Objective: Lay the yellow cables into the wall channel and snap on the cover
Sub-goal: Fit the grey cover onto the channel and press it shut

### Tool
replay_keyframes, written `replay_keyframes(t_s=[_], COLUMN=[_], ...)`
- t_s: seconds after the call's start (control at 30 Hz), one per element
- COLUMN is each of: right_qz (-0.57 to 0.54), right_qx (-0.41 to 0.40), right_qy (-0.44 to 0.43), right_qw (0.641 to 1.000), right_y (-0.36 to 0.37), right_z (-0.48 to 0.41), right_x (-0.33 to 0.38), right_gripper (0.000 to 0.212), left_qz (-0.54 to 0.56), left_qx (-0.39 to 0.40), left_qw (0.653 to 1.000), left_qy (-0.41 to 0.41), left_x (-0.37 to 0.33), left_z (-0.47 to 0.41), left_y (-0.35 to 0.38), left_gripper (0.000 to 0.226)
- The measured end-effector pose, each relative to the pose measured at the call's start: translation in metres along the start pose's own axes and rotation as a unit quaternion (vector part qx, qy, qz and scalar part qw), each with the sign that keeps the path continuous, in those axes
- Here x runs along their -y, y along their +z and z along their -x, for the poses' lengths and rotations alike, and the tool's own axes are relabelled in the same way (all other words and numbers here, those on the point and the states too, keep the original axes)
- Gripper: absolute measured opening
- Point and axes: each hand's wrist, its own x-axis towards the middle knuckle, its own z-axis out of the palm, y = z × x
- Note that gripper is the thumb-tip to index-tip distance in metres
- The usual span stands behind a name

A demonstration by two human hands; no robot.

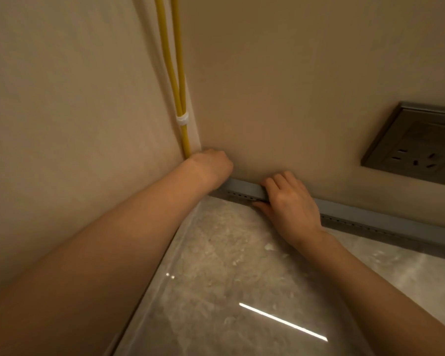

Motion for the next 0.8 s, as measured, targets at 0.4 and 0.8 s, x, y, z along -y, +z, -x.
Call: replay_keyframes(t_s=[0.4, 0.8], right_qz=[0.009, 0.018], right_qx=[-0.062, -0.141], right_qy=[-0.044, -0.134], right_qw=[0.997, 0.981], right_y=[0.017, 0.035], right_z=[-0.007, -0.017], right_x=[0.0, -0.006], right_gripper=[0.03, 0.024], left_qz=[0.097, 0.151], left_qx=[-0.23, -0.251], left_qw=[0.966, 0.95], left_qy=[-0.062, -0.113], left_x=[-0.016, -0.038], left_z=[0.012, 0.024], left_y=[0.023, 0.094], left_gripper=[0.024, 0.068])
